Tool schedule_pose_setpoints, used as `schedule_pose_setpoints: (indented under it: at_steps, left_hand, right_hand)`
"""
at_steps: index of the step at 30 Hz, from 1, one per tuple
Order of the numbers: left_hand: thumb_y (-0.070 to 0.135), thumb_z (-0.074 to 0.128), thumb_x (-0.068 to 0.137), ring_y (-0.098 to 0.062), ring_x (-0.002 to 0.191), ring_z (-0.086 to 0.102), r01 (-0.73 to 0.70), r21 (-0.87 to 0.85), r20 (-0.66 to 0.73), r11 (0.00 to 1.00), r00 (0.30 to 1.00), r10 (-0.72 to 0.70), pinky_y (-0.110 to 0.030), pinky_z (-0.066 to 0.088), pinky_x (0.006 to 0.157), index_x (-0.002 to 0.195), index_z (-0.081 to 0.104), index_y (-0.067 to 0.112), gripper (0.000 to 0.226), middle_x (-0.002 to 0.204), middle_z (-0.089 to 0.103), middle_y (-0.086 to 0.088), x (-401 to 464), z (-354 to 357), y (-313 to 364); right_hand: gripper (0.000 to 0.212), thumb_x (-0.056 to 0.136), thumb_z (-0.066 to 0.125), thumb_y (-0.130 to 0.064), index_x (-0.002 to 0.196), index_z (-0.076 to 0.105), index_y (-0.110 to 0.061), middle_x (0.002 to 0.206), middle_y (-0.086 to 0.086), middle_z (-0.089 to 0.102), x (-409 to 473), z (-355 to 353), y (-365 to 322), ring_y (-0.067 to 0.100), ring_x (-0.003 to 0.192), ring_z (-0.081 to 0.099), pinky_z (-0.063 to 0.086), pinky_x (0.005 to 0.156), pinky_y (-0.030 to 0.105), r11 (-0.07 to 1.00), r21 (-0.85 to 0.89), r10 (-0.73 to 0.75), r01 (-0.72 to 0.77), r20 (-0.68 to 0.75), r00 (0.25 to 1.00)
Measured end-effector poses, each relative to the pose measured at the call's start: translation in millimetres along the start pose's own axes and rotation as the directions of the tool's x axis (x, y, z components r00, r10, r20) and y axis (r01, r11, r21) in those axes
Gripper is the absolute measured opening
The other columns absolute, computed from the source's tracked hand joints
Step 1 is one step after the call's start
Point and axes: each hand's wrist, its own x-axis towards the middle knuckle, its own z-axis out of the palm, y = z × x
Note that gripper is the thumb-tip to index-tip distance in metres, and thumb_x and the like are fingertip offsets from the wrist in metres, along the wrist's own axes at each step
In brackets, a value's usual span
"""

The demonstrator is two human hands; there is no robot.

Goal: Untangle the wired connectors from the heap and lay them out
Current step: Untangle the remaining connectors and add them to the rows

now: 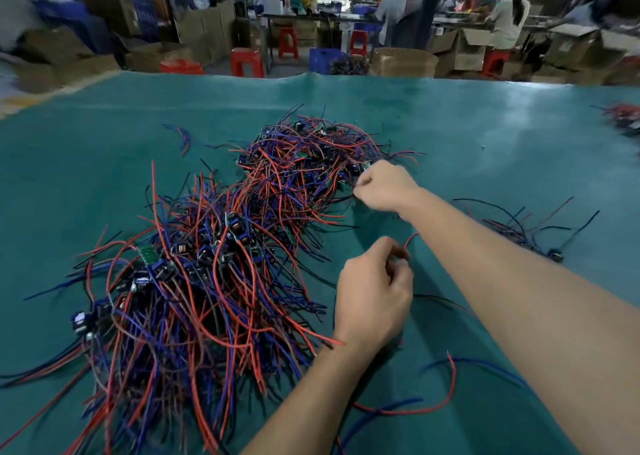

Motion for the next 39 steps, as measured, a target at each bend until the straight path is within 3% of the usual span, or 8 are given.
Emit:
schedule_pose_setpoints:
  at_steps: [7,10,14,19,24,30,34,39]
  left_hand:
    - [0.015,0.053,0.086,-0.019,0.066,0.059,-0.026,0.007,-0.024,1.0,0.999,0.027,-0.037,0.048,0.066,0.089,0.064,0.02,0.012,0.065,0.063,0.004,1,-1,1]
    - [0.013,0.054,0.087,-0.018,0.064,0.058,-0.014,0.005,-0.036,1.0,0.999,0.014,-0.036,0.049,0.066,0.09,0.064,0.02,0.013,0.062,0.061,0.006,2,-1,1]
    - [0.013,0.052,0.087,-0.018,0.057,0.052,0.019,-0.036,-0.054,0.999,0.998,-0.02,-0.036,0.05,0.063,0.092,0.063,0.021,0.014,0.061,0.06,0.006,2,0,2]
    - [0.014,0.053,0.088,-0.018,0.059,0.056,0.04,-0.049,-0.052,0.998,0.998,-0.043,-0.037,0.051,0.065,0.095,0.063,0.021,0.015,0.065,0.065,0.003,2,0,0]
    - [0.012,0.052,0.087,-0.015,0.055,0.05,0.047,-0.056,-0.043,0.997,0.998,-0.05,-0.038,0.051,0.066,0.097,0.063,0.021,0.017,0.065,0.066,-0.001,3,0,0]
    - [0.012,0.053,0.087,-0.008,0.052,0.048,0.055,-0.071,-0.042,0.996,0.997,-0.058,-0.033,0.049,0.064,0.095,0.063,0.022,0.017,0.06,0.062,0.004,3,-1,0]
    - [0.011,0.054,0.087,-0.007,0.049,0.044,0.06,-0.082,-0.05,0.995,0.997,-0.064,-0.032,0.045,0.061,0.094,0.063,0.021,0.015,0.054,0.052,0.009,3,0,1]
    - [0.02,0.053,0.091,-0.023,0.071,0.065,0.11,-0.15,-0.075,0.982,0.99,-0.122,-0.041,0.054,0.073,0.099,0.061,0.02,0.011,0.075,0.07,-0.001,5,1,-1]
  right_hand:
    - [0.021,0.083,0.062,-0.01,0.078,0.081,-0.018,0.094,0.011,0.078,-8,-6,19,0.031,0.098,0.069,0.058,0.086,0.036,0.963,0.268,0.068,0.004,-0.258,0.964]
    - [0.018,0.082,0.071,-0.011,0.073,0.079,-0.024,0.089,0.006,0.078,-20,-13,25,0.024,0.096,0.069,0.055,0.08,0.029,0.916,0.399,0.081,0.031,-0.259,0.963]
    - [0.018,0.079,0.074,-0.011,0.068,0.077,-0.025,0.081,0.002,0.078,-43,-16,48,0.022,0.088,0.072,0.058,0.093,0.046,0.795,0.604,0.108,0.063,-0.242,0.964]
    - [0.013,0.082,0.074,-0.019,0.079,0.077,-0.032,0.087,-0.009,0.077,-39,-6,43,0.014,0.092,0.071,0.054,0.084,0.028,0.911,0.4,0.02,0.102,-0.29,0.957]
    - [0.009,0.086,0.074,-0.03,0.086,0.069,-0.022,0.11,0.009,0.073,-9,16,22,0.032,0.106,0.067,0.055,0.094,0.038,0.996,0.084,0.005,0.011,-0.18,0.984]
    - [0.008,0.084,0.079,-0.023,0.08,0.077,-0.017,0.099,0.011,0.075,1,19,27,0.031,0.097,0.068,0.056,0.089,0.037,0.978,0.204,0.088,-0.044,-0.215,0.973]
    - [0.023,0.076,0.082,-0.021,0.059,0.069,-0.016,0.055,-0.004,0.065,-20,0,39,0.011,0.055,0.056,0.042,0.06,0.027,0.834,0.55,0.217,-0.038,-0.265,0.939]
    - [0.021,0.076,0.074,-0.008,0.059,0.062,-0.013,0.045,-0.004,0.051,-69,-18,56,0.009,0.04,0.037,0.026,0.04,0.017,0.477,0.879,0.324,0.026,-0.203,0.924]
